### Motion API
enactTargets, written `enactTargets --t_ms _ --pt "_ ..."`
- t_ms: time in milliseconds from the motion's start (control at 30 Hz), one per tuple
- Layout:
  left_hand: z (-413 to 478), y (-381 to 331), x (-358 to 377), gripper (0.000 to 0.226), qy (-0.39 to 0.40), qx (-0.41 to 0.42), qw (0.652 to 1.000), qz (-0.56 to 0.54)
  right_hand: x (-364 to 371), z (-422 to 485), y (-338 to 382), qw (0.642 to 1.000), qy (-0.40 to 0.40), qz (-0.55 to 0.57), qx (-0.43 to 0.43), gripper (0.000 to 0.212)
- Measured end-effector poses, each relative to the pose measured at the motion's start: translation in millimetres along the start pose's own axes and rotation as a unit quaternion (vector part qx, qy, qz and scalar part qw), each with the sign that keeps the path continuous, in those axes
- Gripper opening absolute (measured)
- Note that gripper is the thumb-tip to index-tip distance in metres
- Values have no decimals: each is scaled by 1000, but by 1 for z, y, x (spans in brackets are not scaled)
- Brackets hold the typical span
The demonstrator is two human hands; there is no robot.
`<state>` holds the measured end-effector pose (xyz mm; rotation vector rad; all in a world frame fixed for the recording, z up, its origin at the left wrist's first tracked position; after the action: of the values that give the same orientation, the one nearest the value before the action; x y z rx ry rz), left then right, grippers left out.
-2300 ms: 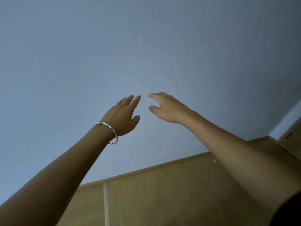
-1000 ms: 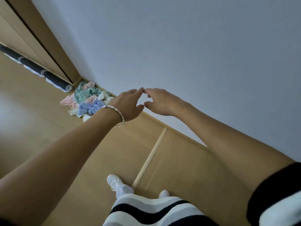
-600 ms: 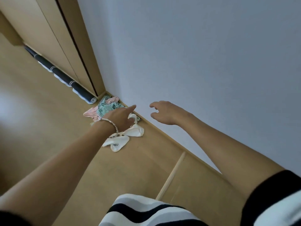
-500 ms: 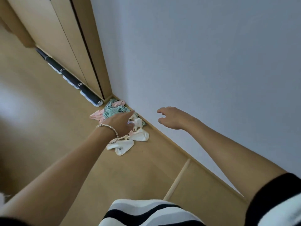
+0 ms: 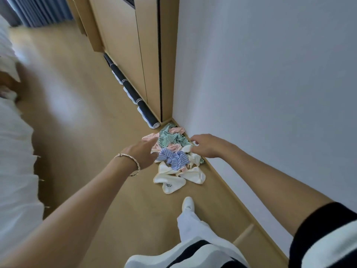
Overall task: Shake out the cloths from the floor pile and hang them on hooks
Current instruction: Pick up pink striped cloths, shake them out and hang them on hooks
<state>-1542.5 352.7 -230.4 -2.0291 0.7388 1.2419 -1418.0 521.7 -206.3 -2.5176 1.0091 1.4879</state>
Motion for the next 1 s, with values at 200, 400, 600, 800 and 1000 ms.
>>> enactTargets --t_ms 200,400,600,800,1000 --pt "81 20 -18 56 -5 -21 1000 -14 -33 103 -7 999 13 17 -24 52" --pt "175 37 -24 54 35 -48 998 -12 -46 228 -33 997 64 37 -12 47" --pt "269 62 -8 54 99 -52 994 6 -32 318 -59 991 107 75 20 46" --pt "374 80 28 53 162 -1 986 43 -19 385 -85 983 109 137 60 45" --pt "459 93 90 49 207 78 973 61 25 450 -119 958 76 244 132 33"
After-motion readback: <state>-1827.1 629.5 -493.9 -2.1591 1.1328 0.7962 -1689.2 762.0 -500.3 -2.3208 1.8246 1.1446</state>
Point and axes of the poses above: each hand's wrist, its own z-axis towards the middle knuckle, its own x-axis out of the palm, y = z × x, the point moved 2 cm from there along z, towards the middle knuckle, and after that the axes turned 1 degree about z, right-handed, at the moved point
